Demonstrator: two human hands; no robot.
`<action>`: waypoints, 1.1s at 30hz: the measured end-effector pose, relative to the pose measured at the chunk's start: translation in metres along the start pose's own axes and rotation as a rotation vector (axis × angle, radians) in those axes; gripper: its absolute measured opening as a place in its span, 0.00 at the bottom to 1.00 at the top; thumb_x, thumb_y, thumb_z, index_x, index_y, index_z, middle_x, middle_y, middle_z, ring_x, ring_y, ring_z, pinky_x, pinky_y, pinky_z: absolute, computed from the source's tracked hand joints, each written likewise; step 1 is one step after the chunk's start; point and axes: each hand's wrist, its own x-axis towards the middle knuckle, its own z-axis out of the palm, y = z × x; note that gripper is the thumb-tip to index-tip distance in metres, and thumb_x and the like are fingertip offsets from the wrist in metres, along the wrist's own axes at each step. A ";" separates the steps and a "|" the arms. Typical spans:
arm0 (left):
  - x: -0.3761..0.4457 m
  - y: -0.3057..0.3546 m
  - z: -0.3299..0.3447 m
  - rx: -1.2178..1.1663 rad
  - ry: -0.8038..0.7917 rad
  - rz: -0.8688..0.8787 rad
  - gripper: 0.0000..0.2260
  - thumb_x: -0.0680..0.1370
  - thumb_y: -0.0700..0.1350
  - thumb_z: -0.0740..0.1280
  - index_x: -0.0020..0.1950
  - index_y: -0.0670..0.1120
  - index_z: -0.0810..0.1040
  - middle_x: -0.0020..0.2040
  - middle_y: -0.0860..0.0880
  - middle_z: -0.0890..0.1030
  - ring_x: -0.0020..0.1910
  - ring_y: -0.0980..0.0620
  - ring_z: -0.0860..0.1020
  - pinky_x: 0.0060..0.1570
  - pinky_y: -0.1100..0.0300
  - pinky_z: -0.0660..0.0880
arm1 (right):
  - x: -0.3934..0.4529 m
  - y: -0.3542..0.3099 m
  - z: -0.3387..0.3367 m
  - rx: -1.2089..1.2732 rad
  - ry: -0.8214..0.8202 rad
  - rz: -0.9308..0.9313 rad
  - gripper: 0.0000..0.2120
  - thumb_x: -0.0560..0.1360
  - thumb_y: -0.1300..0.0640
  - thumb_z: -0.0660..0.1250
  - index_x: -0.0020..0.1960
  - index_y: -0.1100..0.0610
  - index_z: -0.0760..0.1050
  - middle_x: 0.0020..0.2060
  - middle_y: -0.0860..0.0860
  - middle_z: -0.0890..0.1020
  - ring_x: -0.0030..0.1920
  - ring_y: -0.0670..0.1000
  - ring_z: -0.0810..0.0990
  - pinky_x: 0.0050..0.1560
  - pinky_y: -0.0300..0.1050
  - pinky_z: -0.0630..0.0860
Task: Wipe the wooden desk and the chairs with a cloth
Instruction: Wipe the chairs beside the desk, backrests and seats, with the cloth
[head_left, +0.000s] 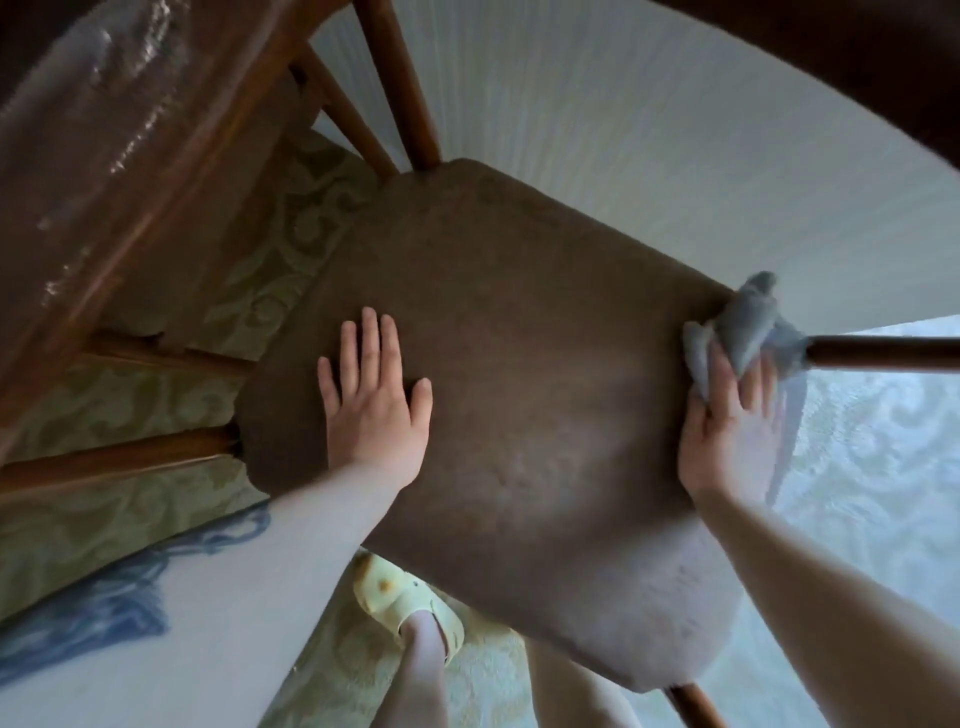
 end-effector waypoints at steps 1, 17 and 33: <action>-0.004 0.004 0.001 -0.010 0.003 0.026 0.30 0.81 0.54 0.53 0.80 0.47 0.46 0.80 0.48 0.45 0.78 0.48 0.43 0.74 0.46 0.42 | -0.012 0.003 -0.002 0.035 0.046 0.157 0.26 0.77 0.56 0.55 0.75 0.54 0.65 0.74 0.61 0.64 0.76 0.60 0.56 0.73 0.62 0.57; -0.061 -0.007 -0.079 -0.188 -0.030 0.048 0.30 0.80 0.49 0.56 0.80 0.48 0.48 0.80 0.52 0.47 0.78 0.55 0.40 0.75 0.55 0.36 | -0.069 -0.217 -0.041 0.639 -0.385 0.015 0.18 0.81 0.61 0.60 0.69 0.49 0.73 0.60 0.38 0.67 0.56 0.25 0.57 0.49 0.14 0.54; -0.179 -0.115 -0.163 -0.375 0.358 -0.150 0.24 0.72 0.39 0.65 0.69 0.39 0.72 0.69 0.41 0.73 0.70 0.41 0.68 0.69 0.48 0.60 | -0.150 -0.355 -0.115 0.023 -0.280 -1.202 0.31 0.74 0.59 0.67 0.74 0.46 0.64 0.78 0.49 0.58 0.78 0.50 0.51 0.75 0.52 0.51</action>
